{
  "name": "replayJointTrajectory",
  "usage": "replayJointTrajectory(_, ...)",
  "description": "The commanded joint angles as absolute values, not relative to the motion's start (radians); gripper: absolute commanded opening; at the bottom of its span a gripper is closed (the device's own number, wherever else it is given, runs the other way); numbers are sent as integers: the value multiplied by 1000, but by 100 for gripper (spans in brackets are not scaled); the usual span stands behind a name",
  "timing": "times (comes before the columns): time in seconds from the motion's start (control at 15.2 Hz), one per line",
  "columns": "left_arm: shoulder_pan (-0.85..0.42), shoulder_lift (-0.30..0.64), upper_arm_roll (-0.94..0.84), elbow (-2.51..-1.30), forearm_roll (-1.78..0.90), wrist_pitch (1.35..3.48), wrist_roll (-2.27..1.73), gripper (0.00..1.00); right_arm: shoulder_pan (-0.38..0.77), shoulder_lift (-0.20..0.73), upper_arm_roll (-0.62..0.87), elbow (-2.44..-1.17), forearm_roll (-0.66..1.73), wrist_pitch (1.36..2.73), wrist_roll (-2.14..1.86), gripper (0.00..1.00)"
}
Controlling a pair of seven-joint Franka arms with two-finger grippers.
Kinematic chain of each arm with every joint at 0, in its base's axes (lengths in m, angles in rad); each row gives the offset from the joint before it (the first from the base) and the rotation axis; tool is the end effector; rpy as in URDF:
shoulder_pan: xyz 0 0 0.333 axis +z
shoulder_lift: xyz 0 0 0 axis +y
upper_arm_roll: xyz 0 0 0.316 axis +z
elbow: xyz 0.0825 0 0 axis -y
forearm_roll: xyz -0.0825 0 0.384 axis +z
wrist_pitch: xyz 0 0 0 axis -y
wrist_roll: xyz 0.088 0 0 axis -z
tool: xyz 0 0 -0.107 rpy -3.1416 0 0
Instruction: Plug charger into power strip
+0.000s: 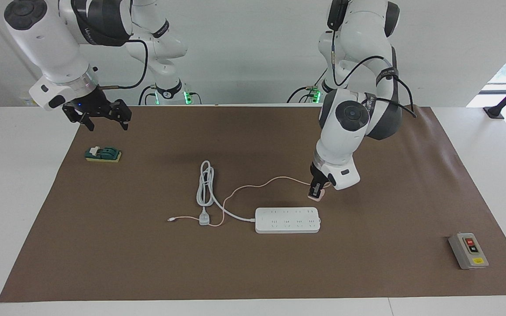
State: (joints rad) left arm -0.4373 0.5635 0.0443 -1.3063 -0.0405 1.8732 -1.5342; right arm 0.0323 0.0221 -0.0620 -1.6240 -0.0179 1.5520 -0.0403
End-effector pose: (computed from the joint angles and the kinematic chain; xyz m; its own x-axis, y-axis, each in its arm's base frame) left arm 0.6595 -0.2842 0.4154 0.4118 0.9111 -0.0149 0.9113 -0.4118 0.0044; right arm 0.5558 -0.0181 0.5857 0.9955 0.0103 -0.0946 0.0118 -0.9998 0.0154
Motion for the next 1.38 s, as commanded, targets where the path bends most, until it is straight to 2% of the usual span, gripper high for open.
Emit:
replayJointTrajectory(0.0,-448,634,66,-1218,-11,1871,-1623,0,15,15,-52,-1621,-21,1540,-61,100)
replayJointTrajectory(0.26,-448,656,67,-1216,-6,1911,-1745,0,18,14,-48,-1621,-21,1536,-61,100)
replayJointTrajectory(0.92,-449,655,60,-1227,-15,1904,-1749,0,15,12,-49,-1621,-21,1536,-61,100)
replayJointTrajectory(1.32,-459,621,61,-1321,-12,1916,-1767,0,17,12,-49,-1621,-20,1536,-61,100)
